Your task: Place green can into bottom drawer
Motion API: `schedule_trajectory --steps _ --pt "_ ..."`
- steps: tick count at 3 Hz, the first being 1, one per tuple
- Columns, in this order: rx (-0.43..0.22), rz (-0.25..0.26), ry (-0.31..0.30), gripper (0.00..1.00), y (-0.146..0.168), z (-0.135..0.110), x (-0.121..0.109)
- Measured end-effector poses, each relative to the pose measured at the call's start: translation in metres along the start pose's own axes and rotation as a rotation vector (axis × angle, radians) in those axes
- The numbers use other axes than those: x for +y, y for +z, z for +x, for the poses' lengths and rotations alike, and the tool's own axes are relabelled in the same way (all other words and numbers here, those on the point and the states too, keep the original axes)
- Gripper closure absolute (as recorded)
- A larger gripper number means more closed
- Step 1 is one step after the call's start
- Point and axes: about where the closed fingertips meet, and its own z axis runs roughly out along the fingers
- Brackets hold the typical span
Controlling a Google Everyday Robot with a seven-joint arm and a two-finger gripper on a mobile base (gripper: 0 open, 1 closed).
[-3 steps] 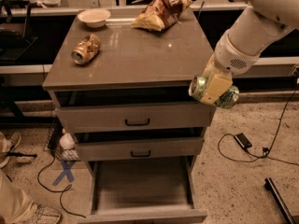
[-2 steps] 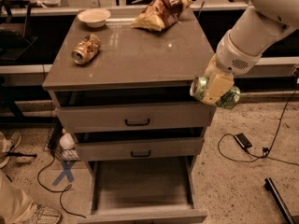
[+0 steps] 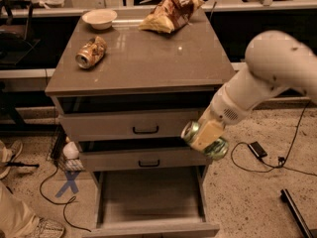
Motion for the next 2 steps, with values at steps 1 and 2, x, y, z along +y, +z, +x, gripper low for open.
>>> schedule_trajectory --steps 1,2 --pt "-0.144 -0.102 0.176 1.0 0.1026 0.0022 0.0355" --pt "-0.145 -0.1 0.175 1.0 0.1015 0.0016 0.0345"
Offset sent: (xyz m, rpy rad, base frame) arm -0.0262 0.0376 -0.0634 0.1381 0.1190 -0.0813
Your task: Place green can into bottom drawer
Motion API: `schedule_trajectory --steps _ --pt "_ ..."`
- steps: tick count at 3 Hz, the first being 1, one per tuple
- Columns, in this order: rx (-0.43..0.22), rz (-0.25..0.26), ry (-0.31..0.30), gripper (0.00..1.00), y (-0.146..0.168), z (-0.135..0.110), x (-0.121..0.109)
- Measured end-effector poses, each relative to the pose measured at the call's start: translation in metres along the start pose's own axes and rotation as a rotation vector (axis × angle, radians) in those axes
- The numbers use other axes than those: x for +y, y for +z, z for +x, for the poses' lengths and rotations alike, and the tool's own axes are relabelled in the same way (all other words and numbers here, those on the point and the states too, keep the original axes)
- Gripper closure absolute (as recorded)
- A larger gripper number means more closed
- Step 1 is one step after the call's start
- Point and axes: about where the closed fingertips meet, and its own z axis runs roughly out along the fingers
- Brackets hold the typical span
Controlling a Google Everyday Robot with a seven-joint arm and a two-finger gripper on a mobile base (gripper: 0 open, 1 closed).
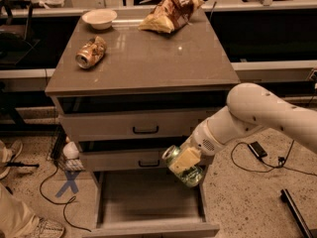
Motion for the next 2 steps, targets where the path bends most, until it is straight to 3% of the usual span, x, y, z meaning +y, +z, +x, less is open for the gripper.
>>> schedule_trajectory --steps 1,2 --pt "0.012 -0.021 0.029 1.0 0.021 0.008 0.002" --pt "0.07 -0.006 0.04 1.0 0.08 0.027 0.004"
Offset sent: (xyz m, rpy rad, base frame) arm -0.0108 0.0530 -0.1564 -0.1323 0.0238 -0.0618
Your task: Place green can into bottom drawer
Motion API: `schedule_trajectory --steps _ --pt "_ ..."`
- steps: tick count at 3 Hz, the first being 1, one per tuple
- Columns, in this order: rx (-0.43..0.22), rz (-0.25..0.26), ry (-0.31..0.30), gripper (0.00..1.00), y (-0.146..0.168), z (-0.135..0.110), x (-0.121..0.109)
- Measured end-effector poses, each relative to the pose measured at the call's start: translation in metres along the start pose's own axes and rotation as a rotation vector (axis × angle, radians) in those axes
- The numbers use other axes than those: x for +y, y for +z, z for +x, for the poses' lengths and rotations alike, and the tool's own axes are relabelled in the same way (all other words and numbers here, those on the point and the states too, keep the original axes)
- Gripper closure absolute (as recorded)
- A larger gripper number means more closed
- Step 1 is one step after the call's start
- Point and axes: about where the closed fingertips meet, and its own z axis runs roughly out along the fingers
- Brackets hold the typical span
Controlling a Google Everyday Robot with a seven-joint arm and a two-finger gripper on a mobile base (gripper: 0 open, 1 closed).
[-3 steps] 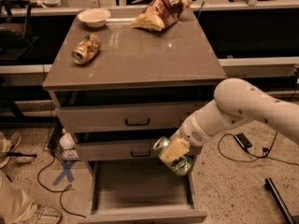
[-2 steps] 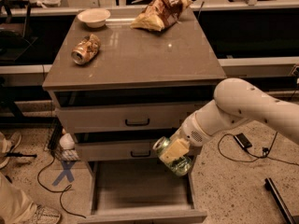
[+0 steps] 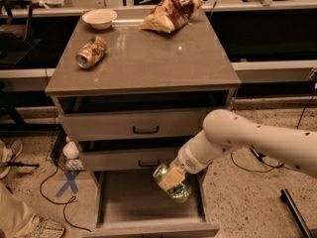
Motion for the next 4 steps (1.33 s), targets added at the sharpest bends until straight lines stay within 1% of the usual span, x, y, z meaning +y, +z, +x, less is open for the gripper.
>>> schedule_trajectory --steps 1,2,3,4 --pt "-0.023 0.022 0.002 1.0 0.065 0.011 -0.019" --pt "-0.058 0.044 0.016 1.0 0.076 0.008 -0.029" --pt "-0.058 0.045 0.016 1.0 0.077 0.008 -0.029" --pt "-0.024 0.095 -0.02 1.0 0.105 0.016 -0.056"
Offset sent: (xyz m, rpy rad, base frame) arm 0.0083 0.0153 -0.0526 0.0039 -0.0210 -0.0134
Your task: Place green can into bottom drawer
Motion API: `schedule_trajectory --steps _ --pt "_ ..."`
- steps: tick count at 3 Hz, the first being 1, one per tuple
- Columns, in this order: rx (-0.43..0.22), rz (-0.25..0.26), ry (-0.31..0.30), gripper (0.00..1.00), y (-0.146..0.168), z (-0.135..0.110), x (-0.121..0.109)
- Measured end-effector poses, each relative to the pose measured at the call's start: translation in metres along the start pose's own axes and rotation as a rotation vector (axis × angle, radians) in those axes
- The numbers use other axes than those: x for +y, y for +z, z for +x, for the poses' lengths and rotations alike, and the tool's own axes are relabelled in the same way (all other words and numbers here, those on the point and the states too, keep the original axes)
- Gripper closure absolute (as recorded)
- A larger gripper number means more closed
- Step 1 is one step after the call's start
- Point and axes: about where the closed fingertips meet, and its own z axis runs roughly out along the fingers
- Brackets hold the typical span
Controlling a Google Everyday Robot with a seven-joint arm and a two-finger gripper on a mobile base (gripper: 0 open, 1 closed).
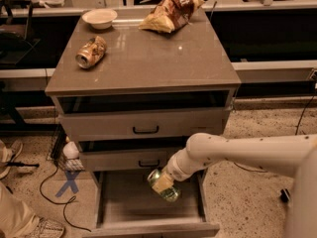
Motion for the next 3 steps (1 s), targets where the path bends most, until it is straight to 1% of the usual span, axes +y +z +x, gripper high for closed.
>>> schedule_trajectory --steps 1,2,3 --pt "0.011 0.04 -0.04 1.0 0.042 0.016 -0.039" --pt "0.04 0.032 -0.062 1.0 0.101 0.039 -0.079" --pt "0.036 0.002 -0.017 1.0 0.137 0.061 -0.101"
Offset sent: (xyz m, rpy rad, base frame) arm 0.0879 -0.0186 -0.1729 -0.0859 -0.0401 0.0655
